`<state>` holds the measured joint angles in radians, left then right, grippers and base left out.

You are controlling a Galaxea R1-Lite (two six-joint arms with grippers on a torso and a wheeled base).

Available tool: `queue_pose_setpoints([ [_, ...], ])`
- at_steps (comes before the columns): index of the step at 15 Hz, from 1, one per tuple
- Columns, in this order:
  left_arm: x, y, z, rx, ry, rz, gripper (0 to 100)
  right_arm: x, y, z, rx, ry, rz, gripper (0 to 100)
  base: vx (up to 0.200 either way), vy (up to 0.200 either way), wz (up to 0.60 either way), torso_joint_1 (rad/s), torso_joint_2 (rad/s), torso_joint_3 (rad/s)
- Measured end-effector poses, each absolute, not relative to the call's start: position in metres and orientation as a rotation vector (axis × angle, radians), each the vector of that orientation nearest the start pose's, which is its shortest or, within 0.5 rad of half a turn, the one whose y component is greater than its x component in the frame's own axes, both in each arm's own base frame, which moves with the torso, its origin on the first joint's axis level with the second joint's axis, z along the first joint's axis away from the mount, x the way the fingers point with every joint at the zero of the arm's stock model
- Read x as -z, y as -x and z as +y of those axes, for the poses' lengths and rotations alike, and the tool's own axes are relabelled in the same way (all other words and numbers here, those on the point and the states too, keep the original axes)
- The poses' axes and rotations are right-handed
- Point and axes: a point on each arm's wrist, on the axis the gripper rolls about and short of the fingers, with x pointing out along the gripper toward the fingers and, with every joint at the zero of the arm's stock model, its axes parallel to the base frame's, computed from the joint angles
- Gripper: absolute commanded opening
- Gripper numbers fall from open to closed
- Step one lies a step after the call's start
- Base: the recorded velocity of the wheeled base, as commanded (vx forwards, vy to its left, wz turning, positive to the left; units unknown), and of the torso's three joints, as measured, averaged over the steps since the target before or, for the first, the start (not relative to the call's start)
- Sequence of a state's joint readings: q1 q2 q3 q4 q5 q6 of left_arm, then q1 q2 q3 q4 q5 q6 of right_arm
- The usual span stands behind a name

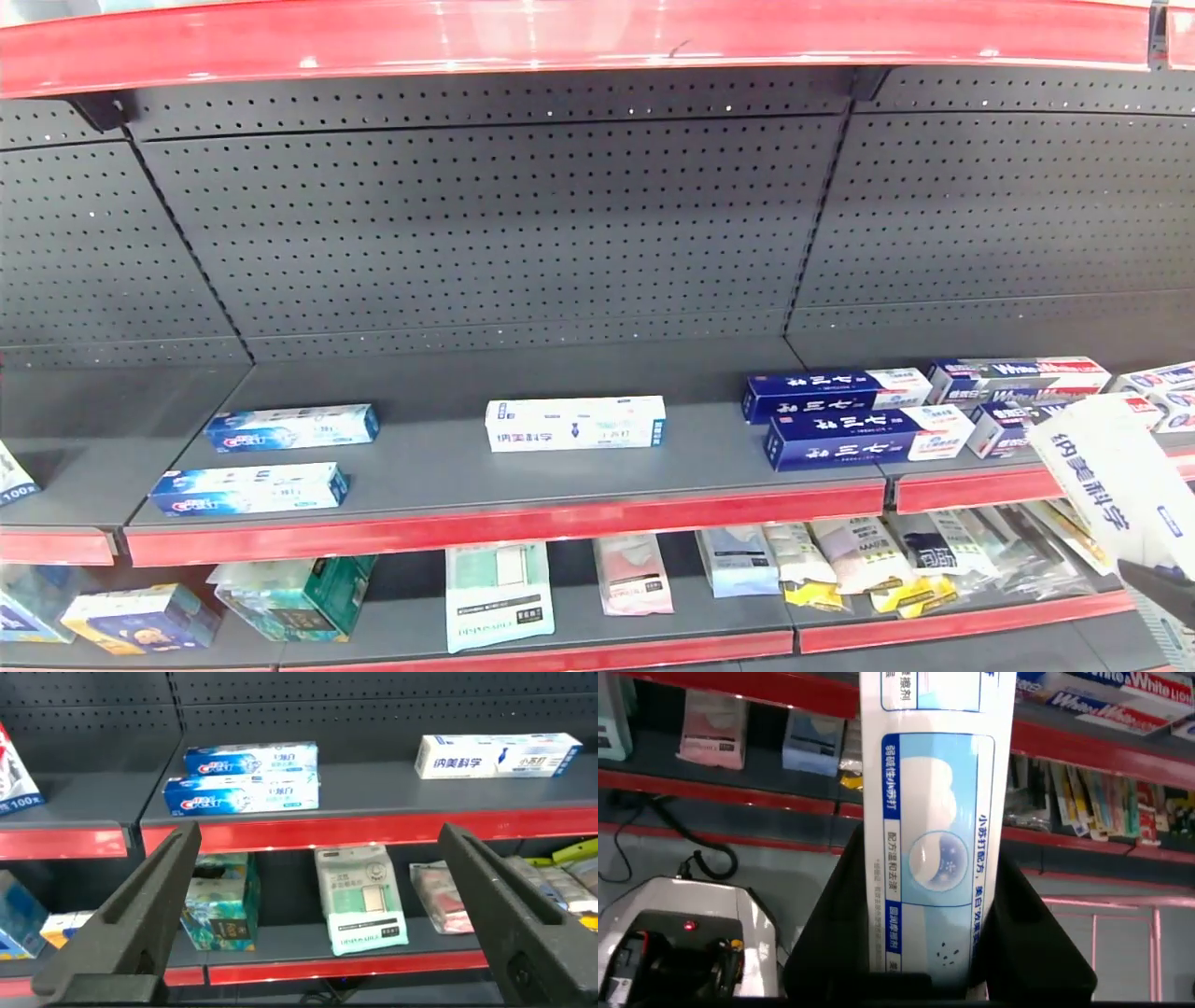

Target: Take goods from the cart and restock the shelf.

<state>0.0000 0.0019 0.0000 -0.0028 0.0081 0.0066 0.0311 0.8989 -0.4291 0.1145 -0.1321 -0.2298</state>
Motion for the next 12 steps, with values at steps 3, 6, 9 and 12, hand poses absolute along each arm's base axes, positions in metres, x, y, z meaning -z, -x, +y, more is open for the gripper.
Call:
queue_pose_setpoints([
  [3, -0.076, 0.022, 0.000, 0.000, -0.018, 0.008, 100, -0.168, -0.080, -0.002, 0.092, 0.111, 0.548, 0, 0.000, 0.000, 0.00, 0.000, 0.00, 0.000],
  [6, -0.087, 0.025, 0.000, -0.003, -0.020, -0.026, 100, -0.165, -0.066, -0.003, 0.115, 0.076, 0.515, 0, 0.000, 0.000, 0.00, 0.000, 0.00, 0.000],
  [9, -0.141, 0.024, 0.001, -0.025, 0.069, -0.049, 100, -0.163, -0.060, -0.004, 0.129, 0.070, 0.496, 0, 0.000, 0.000, 0.00, 0.000, 0.00, 0.000],
  [12, -0.187, -0.015, 0.001, -0.051, 0.096, 0.049, 100, -0.163, -0.059, -0.004, 0.132, 0.070, 0.489, 0, 0.000, 0.000, 0.00, 0.000, 0.00, 0.000],
])
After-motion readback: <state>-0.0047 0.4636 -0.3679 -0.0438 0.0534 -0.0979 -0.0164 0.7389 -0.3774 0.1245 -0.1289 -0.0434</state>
